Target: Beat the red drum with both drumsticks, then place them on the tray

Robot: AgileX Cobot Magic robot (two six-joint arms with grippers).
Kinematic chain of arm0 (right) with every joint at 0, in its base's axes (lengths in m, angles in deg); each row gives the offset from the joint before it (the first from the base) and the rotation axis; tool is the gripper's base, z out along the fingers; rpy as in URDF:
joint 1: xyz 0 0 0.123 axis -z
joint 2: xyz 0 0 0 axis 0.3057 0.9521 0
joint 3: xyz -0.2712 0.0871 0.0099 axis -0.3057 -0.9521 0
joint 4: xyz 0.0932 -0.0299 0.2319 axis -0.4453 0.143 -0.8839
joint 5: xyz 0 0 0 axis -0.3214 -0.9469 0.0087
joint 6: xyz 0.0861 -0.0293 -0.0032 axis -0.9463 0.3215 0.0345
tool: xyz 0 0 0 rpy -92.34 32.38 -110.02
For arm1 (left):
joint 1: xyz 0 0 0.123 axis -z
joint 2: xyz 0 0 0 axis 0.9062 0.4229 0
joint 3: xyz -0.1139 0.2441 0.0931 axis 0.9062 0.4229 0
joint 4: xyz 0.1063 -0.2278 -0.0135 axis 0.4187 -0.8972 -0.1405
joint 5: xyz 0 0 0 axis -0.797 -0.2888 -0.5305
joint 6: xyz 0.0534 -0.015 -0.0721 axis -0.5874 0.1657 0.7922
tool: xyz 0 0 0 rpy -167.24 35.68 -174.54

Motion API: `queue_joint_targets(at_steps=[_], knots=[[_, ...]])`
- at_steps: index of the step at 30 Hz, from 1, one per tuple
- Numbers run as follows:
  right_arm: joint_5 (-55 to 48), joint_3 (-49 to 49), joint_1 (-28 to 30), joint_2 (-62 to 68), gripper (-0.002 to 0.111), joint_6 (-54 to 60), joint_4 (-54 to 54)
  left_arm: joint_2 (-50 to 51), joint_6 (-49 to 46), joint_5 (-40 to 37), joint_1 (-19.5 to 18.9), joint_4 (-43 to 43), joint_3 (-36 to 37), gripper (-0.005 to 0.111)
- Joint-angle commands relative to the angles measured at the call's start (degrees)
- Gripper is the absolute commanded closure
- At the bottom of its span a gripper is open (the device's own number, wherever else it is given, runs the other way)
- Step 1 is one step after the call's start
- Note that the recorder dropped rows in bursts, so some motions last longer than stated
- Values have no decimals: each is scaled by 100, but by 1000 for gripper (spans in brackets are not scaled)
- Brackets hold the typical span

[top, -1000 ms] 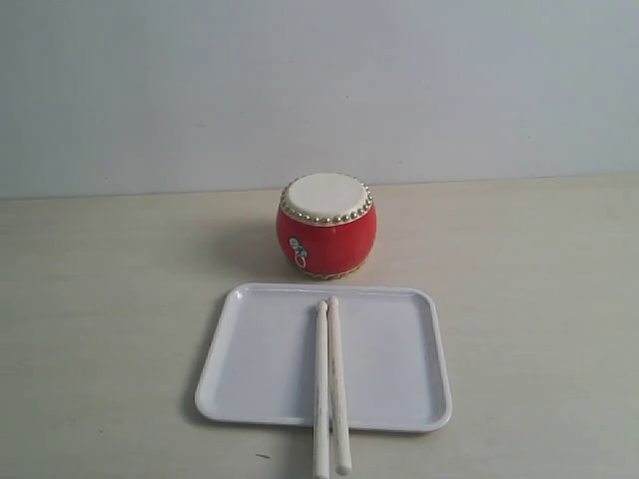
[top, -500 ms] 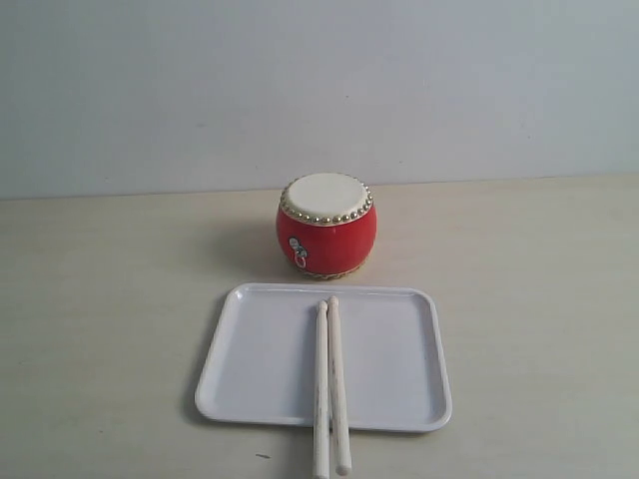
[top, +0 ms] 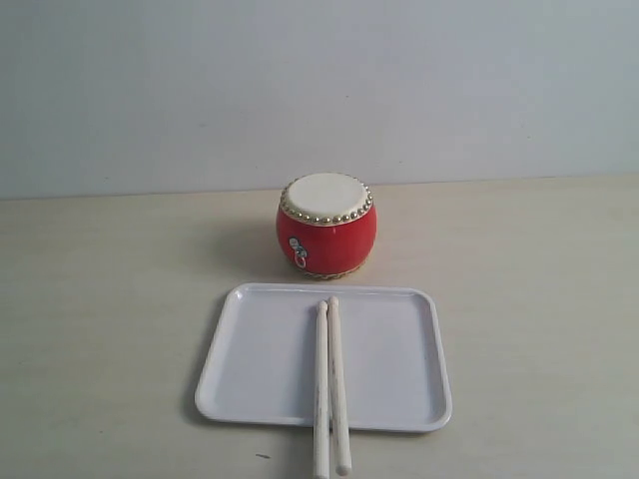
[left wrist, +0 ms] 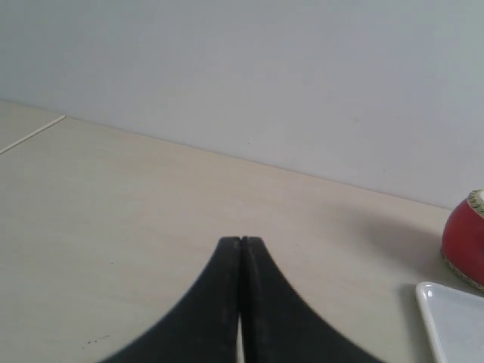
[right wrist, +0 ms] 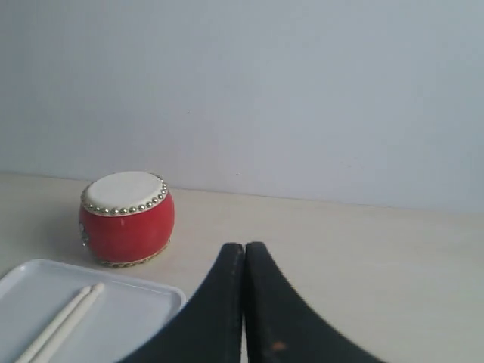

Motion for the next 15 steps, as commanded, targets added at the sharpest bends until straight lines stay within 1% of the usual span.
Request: queue_joint_targets(at_steps=[1,4,5,6,7,11,15], knots=[[847,-1245,306,-849,108,-144,16,-33,23,3,-1,0,20,107],[1291,-1870,465,-1255,108,-360,-41,-33,23,3,-1,0,20,107],[1323,-1939,532,-1365,108,-457,-41,-33,23,3,-1,0,20,107],[1227,-1939,604,-1471,108,-571,-41,-33,23,3,-1,0,20,107],[860,-1939,674,-1549,108,-622,-30,-33,23,3,-1,0,20,107],[718,-1939,868,-1605,108,-471,32,-33,23,3,-1,0,20,107],[731,-1939,895,-1605,108,-497,-12,-33,23,3,-1,0,20,107]])
